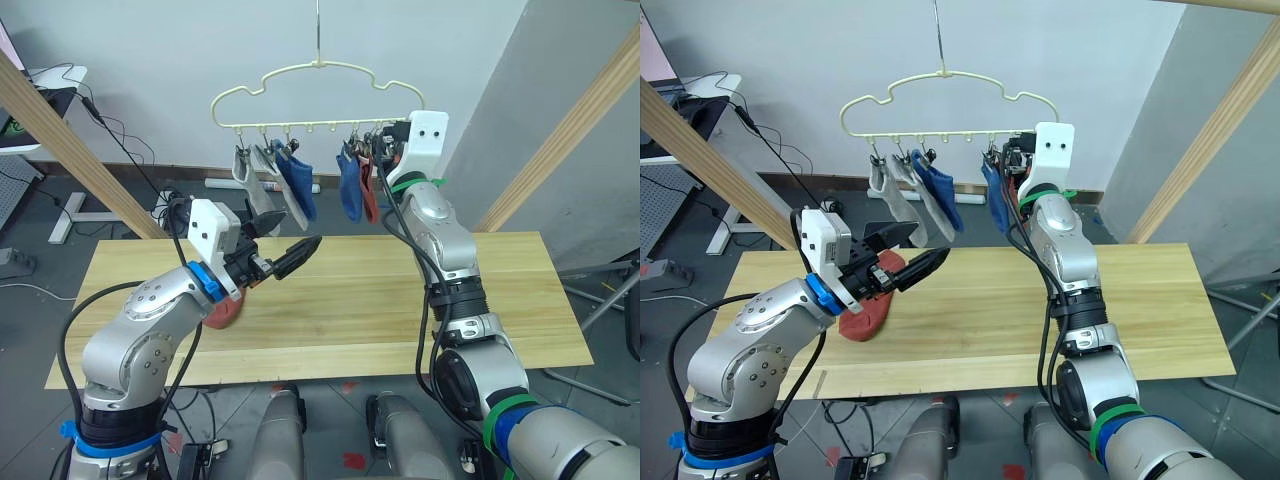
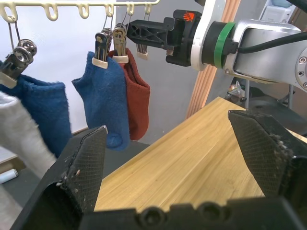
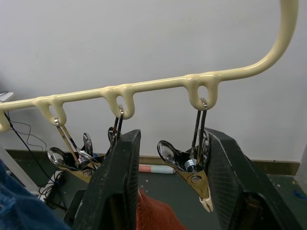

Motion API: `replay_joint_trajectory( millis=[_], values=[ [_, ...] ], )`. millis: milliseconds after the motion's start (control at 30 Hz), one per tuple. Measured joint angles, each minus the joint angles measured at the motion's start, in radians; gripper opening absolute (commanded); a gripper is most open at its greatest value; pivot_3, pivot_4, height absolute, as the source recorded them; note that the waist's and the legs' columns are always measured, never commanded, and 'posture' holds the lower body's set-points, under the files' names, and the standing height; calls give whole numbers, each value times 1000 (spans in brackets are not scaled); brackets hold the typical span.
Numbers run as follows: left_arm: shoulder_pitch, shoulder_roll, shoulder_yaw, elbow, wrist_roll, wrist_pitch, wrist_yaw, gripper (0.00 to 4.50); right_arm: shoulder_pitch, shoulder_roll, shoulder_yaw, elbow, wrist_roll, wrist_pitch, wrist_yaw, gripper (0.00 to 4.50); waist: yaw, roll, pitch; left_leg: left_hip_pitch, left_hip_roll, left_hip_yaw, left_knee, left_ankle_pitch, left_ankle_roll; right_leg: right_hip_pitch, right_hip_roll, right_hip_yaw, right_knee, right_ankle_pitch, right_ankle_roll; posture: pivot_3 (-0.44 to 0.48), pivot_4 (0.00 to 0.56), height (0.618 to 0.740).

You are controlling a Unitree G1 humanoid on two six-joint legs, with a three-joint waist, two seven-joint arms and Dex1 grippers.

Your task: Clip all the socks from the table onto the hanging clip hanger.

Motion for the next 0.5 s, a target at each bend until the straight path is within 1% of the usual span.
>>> replay_joint_trajectory(
  millis=[133, 233, 333, 400, 500],
  values=[
    [-3, 0, -1, 0, 0, 0, 0, 4500, 0, 0, -5, 0, 0, 0, 1, 2010, 0, 0, 0, 0, 0, 0, 0, 0, 0, 0, 0, 0, 0, 0, 0, 45, 283, 740],
    [-5, 0, -2, 0, 0, 1, 0, 4500, 0, 0, -4, 0, 0, 0, 5, 1435, 0, 0, 0, 0, 0, 0, 0, 0, 0, 0, 0, 0, 0, 0, 0, 46, 283, 740],
    [-6, -3, -3, 0, 0, 3, 1, 4500, 0, -1, -6, 0, 0, 0, 8, 475, 0, 0, 0, 0, 0, 0, 0, 0, 0, 0, 0, 0, 0, 0, 0, 46, 280, 740],
    [-6, -7, -3, 0, 0, 4, 2, 4500, 0, -3, -6, 0, 0, 0, 8, 45, 0, 0, 0, 0, 0, 0, 0, 0, 0, 0, 0, 0, 0, 0, 0, 46, 280, 740],
    [-7, -12, -3, 0, -1, 7, 2, 4500, 0, -12, -7, 0, 0, 0, 9, 16, 0, 0, 0, 0, 0, 0, 0, 0, 0, 0, 0, 0, 0, 0, 0, 43, 279, 740]
  ],
)
